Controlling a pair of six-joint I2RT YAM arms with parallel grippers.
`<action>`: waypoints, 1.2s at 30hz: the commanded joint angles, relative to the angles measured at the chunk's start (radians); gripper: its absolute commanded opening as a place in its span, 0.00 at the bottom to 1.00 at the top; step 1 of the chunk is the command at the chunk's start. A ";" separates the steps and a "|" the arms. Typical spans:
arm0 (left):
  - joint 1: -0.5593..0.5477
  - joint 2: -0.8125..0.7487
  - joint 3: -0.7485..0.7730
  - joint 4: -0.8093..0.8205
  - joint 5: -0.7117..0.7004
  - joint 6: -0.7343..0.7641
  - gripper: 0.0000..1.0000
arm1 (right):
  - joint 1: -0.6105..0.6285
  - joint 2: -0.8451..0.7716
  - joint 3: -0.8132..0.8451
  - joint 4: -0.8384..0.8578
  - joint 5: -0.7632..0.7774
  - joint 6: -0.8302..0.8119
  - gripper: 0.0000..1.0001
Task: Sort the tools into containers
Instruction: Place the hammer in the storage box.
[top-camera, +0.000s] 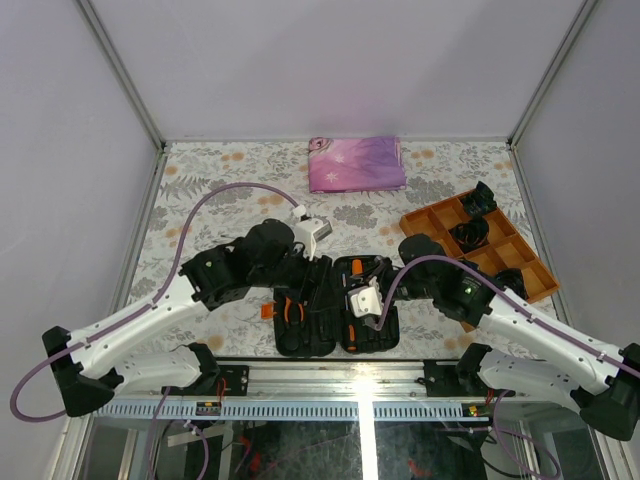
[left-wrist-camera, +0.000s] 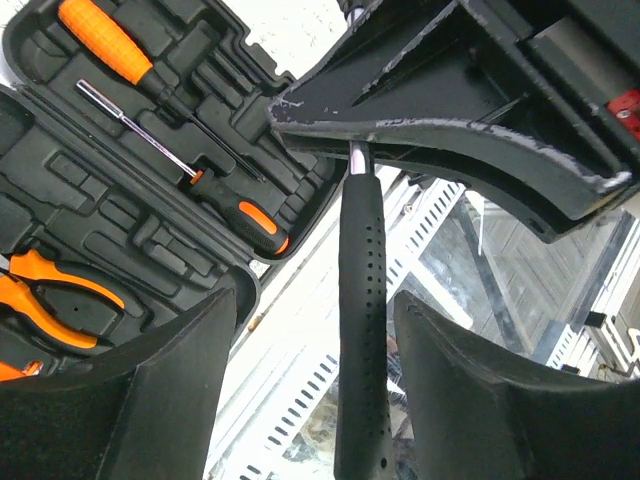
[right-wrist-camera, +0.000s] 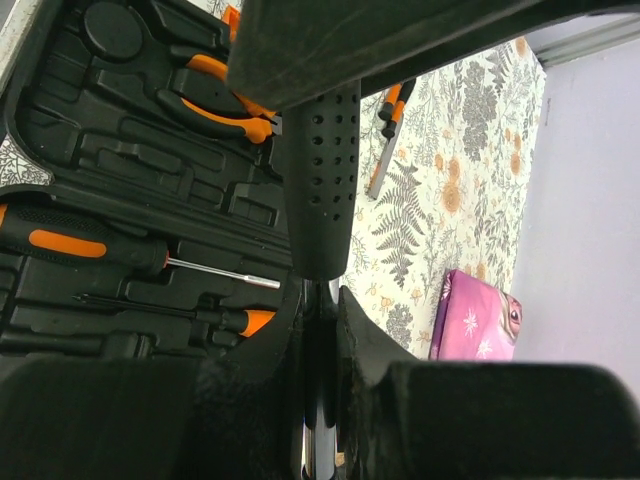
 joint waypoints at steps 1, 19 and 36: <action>-0.005 0.021 -0.007 -0.011 0.053 0.057 0.62 | -0.001 -0.007 0.070 0.033 -0.020 -0.022 0.00; -0.004 0.057 -0.009 -0.010 0.030 0.068 0.00 | -0.002 -0.040 0.030 0.150 -0.029 0.025 0.19; -0.005 0.003 -0.072 0.001 -0.308 -0.143 0.00 | -0.003 -0.345 -0.238 0.557 0.548 1.121 0.69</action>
